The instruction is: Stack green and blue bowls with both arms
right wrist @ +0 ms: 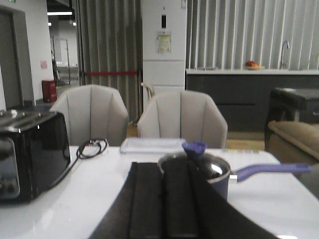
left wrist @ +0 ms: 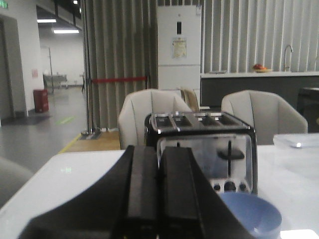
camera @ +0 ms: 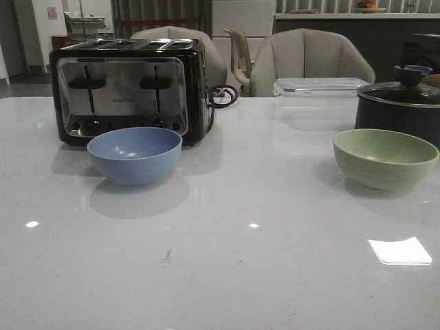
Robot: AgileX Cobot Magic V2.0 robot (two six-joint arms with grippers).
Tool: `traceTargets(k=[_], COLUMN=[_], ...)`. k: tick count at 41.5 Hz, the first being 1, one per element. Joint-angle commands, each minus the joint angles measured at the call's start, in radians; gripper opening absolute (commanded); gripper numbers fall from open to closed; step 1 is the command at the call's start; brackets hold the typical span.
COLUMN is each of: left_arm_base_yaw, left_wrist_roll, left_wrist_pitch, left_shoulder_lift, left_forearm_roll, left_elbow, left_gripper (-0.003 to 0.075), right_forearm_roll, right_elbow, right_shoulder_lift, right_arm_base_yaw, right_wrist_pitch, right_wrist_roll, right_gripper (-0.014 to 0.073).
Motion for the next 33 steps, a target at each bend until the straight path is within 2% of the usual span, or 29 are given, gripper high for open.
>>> traceTargets(k=[1,11,17,26,33], left_arm_base_yaw=[-0.003,-0.003,-0.003,-0.003,-0.003], left_wrist_roll=[-0.001,-0.001,-0.001,-0.001,-0.001], left_wrist_pitch=[-0.031,0.118,0.291,0.463,0.540], left_shoulder_lift=[0.014,0.177,0.308,0.451,0.534], left_forearm_roll=[0.016,0.018,-0.005,-0.035,-0.035], left_elbow=[-0.137,-0.422,-0.561,-0.591,-0.565], left_gripper=[0.0098,0.0098,0.0098,0.0098,0.0098], right_forearm_roll=[-0.014,-0.019,-0.020,-0.020,-0.020], right_elbow=[-0.163,-0.456,-0.556,-0.563,-0.563], right_shoulder_lift=[0.029,0.223,0.352,0.518,0.632], right_arm_base_yaw=[-0.009,-0.009,-0.009,-0.009,-0.009], right_wrist_pitch=[0.016,0.264,0.406,0.564,0.672], right_wrist_roll=[-0.001,-0.001,-0.001,-0.001,-0.001], right_gripper=[0.0047,0.0047,0.0047,0.0047,0.0047])
